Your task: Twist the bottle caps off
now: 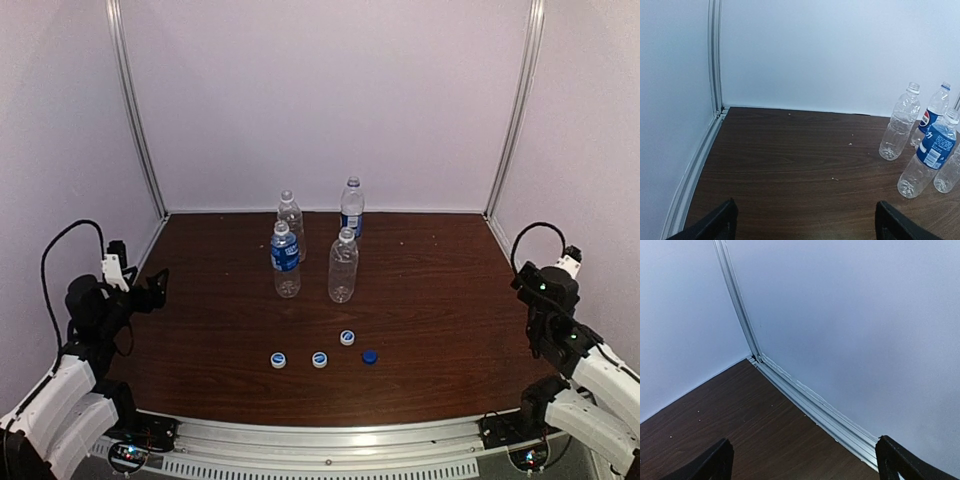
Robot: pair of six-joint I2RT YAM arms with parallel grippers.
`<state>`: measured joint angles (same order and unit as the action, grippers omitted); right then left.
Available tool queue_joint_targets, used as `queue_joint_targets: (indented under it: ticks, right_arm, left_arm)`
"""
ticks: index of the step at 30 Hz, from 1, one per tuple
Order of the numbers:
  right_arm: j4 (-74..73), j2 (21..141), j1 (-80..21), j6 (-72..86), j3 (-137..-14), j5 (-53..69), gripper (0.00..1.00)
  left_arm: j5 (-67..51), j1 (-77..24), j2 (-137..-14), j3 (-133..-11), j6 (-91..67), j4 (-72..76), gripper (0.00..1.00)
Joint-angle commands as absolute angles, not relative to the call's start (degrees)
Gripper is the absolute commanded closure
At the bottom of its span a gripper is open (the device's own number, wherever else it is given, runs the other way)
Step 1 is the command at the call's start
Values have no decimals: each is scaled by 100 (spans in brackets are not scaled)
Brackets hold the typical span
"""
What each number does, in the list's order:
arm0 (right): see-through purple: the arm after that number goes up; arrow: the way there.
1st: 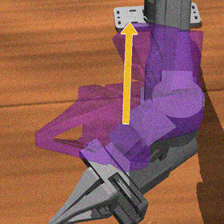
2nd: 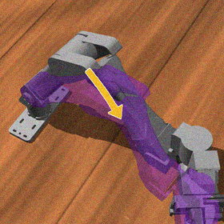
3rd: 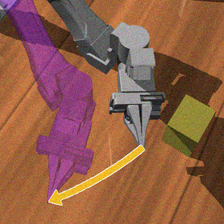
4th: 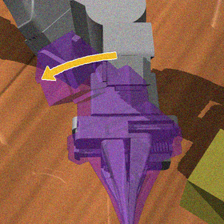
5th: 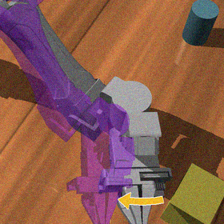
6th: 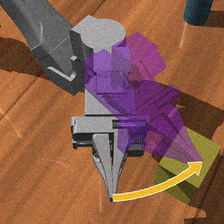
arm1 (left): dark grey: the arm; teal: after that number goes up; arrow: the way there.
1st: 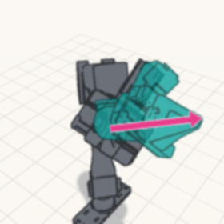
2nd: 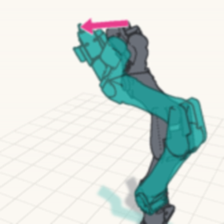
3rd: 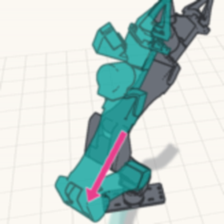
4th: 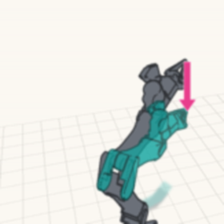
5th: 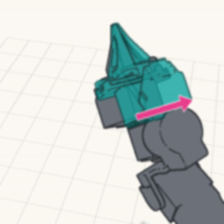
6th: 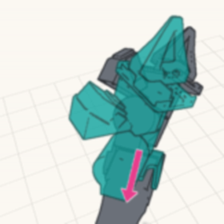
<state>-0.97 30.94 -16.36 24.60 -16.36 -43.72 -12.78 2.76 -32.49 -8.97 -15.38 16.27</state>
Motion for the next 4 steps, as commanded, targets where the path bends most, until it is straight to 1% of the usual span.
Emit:
queue_joint_targets:
  ticks: [1,4]
  right_arm:
    - [-315,3122,-1619,3069,-1485,-5004,0]
    - [-148,3153,-1622,2848,-1452,-5067,0]
  left_arm:
    - [-1350,426,-3200,-818,-1693,1816,3]
    - [-1353,477,-3166,-800,-1729,1816,3]
